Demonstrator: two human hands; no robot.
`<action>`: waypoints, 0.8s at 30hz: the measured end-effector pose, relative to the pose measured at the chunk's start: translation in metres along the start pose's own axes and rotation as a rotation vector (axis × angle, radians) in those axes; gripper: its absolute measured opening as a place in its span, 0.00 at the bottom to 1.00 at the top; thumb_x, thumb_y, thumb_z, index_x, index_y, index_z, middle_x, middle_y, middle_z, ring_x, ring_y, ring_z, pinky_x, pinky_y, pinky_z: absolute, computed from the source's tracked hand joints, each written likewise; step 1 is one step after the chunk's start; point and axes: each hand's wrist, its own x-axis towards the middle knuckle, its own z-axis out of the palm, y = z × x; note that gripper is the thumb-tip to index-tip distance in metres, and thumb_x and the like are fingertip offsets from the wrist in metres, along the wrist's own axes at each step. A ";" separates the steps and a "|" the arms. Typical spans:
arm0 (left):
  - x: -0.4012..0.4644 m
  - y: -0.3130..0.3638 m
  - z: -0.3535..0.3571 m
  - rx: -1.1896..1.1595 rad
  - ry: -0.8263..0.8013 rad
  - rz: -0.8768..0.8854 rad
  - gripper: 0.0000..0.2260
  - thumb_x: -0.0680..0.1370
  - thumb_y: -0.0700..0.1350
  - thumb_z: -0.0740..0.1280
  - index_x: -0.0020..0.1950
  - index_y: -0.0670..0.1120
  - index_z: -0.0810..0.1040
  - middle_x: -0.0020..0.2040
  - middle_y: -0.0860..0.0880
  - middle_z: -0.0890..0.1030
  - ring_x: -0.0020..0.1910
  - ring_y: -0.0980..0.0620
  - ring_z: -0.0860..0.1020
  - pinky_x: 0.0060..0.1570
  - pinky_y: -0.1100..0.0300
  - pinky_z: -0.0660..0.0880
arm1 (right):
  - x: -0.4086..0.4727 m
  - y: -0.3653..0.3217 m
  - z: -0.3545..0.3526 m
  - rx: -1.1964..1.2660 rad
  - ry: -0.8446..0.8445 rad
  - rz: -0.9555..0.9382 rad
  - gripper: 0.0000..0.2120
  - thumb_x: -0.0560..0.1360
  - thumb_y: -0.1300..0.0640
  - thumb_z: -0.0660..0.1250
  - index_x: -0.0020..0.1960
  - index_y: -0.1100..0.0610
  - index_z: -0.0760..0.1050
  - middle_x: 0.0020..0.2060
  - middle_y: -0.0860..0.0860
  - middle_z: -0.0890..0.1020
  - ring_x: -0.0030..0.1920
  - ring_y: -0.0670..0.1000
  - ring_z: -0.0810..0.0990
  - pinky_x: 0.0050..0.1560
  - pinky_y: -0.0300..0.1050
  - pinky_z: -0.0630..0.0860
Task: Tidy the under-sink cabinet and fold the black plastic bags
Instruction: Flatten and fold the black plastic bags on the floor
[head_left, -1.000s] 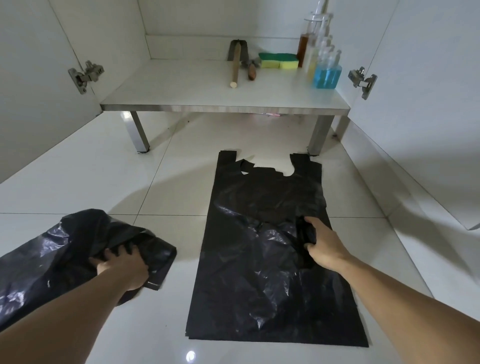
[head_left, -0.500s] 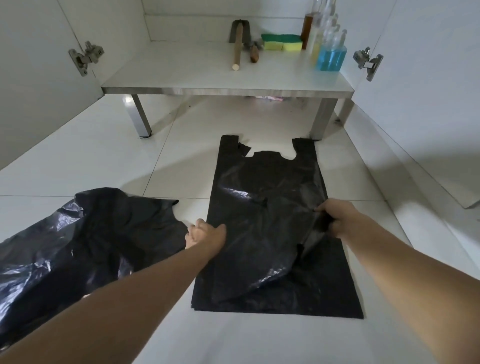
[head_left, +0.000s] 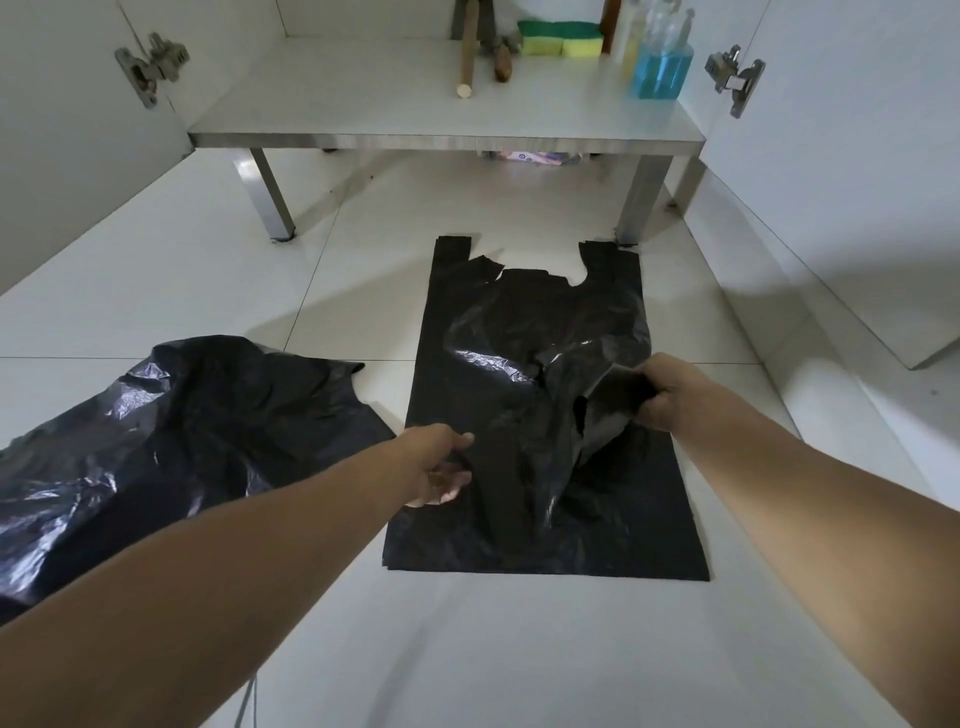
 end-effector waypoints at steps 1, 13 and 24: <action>-0.001 0.002 -0.001 0.035 0.016 0.017 0.05 0.77 0.40 0.70 0.48 0.41 0.76 0.36 0.45 0.76 0.30 0.52 0.74 0.27 0.62 0.70 | -0.004 0.000 0.000 -0.061 0.009 -0.018 0.14 0.73 0.73 0.59 0.56 0.64 0.75 0.55 0.63 0.79 0.50 0.64 0.82 0.48 0.63 0.81; -0.005 -0.010 0.001 0.155 0.133 0.059 0.14 0.74 0.40 0.73 0.56 0.40 0.74 0.49 0.42 0.78 0.45 0.45 0.80 0.40 0.47 0.79 | -0.017 -0.003 -0.020 -0.364 0.013 -0.053 0.09 0.73 0.74 0.64 0.49 0.65 0.76 0.51 0.63 0.81 0.45 0.63 0.81 0.43 0.60 0.79; -0.015 0.021 0.006 -0.034 0.315 0.279 0.06 0.74 0.32 0.66 0.41 0.41 0.72 0.38 0.44 0.73 0.33 0.50 0.71 0.28 0.62 0.69 | -0.005 -0.004 -0.027 -0.572 0.124 -0.395 0.19 0.67 0.69 0.70 0.58 0.63 0.78 0.51 0.61 0.81 0.52 0.62 0.82 0.55 0.57 0.80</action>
